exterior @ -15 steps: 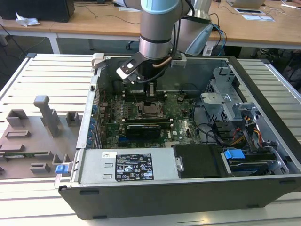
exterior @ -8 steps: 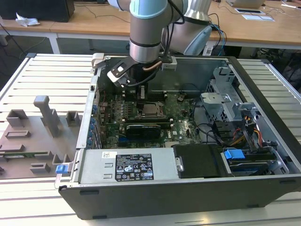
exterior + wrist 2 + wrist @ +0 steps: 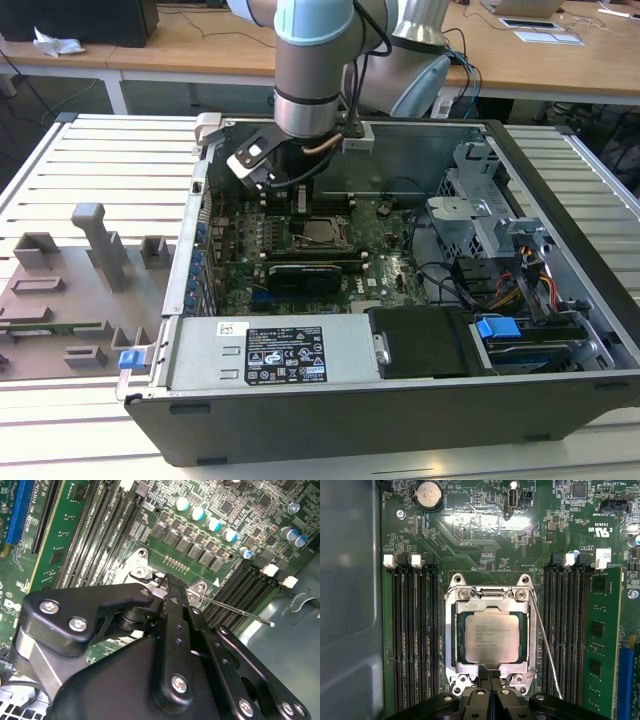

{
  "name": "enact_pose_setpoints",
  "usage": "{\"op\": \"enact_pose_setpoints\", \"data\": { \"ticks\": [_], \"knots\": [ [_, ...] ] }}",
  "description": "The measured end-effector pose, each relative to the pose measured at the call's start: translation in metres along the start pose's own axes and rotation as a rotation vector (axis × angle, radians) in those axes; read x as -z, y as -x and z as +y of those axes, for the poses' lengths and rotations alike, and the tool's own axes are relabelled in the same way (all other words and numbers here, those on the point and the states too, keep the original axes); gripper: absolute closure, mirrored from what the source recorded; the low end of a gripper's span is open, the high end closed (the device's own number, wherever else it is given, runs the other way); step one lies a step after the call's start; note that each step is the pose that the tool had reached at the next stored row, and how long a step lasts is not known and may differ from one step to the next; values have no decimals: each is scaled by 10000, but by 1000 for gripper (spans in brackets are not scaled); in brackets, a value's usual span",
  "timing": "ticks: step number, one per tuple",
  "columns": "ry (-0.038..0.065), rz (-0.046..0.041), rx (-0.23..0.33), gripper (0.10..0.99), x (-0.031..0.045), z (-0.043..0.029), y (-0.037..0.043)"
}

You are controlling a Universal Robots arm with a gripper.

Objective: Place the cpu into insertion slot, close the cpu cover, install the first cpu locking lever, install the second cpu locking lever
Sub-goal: 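Close the cpu cover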

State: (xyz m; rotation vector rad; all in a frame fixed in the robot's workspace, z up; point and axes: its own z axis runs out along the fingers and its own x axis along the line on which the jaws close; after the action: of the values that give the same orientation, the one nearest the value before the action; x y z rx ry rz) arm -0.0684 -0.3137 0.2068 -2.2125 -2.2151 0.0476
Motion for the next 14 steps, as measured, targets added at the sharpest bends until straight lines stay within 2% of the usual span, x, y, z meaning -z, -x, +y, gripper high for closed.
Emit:
{"op": "enact_pose_setpoints", "data": {
  "ticks": [3,6,7,10,14],
  "knots": [
    [-1,32,1,980,-9,13,0],
    [2,202,58,980,-8,76,-1],
    [1,228,69,980,-8,94,-1],
    [1,264,94,980,-4,158,0],
    [1,269,98,980,13,195,0]
  ]
}}
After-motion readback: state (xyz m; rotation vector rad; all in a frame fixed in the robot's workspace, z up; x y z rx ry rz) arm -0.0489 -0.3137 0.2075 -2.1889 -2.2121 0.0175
